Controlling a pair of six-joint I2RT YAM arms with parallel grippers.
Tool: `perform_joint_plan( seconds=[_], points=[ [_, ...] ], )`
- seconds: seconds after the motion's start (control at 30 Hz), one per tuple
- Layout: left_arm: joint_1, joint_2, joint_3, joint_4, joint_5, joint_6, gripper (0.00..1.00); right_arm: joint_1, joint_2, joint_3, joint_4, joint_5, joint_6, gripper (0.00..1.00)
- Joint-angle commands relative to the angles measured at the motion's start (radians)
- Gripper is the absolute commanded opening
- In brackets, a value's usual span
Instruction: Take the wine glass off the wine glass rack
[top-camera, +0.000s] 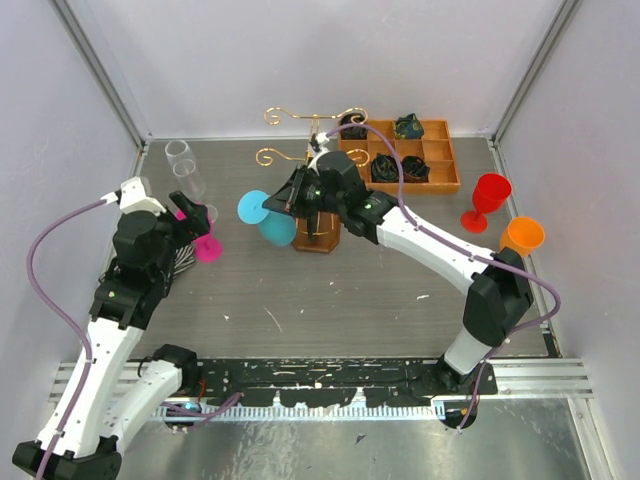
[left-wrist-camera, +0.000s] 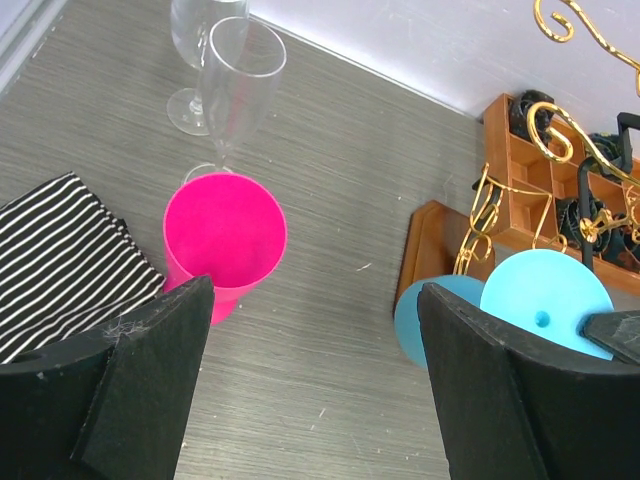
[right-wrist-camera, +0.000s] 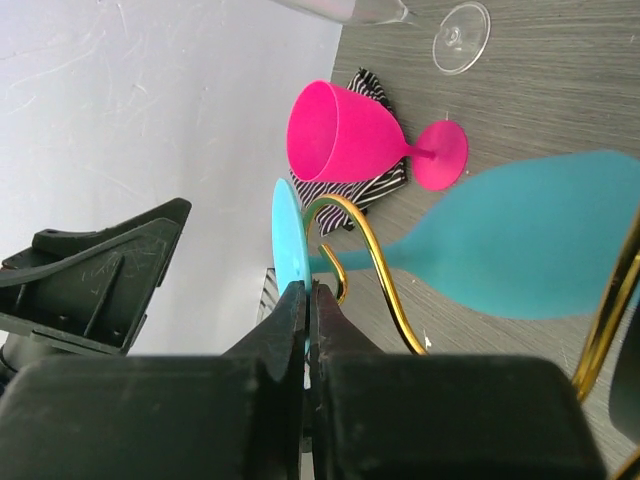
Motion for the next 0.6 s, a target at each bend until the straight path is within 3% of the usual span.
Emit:
perform_joint_plan(
  seconds=[0.0,0.57],
  points=[
    [-0.001,0.005,0.028,-0.015,0.026,0.010,0.89,-0.004,-0.012,0.020,0.040,-0.028,0.034,0.01],
    [-0.001,0.023,0.046,-0.024,0.042,0.000,0.90,-0.047,0.080,0.146,0.089,-0.091,0.074,0.01]
  ],
)
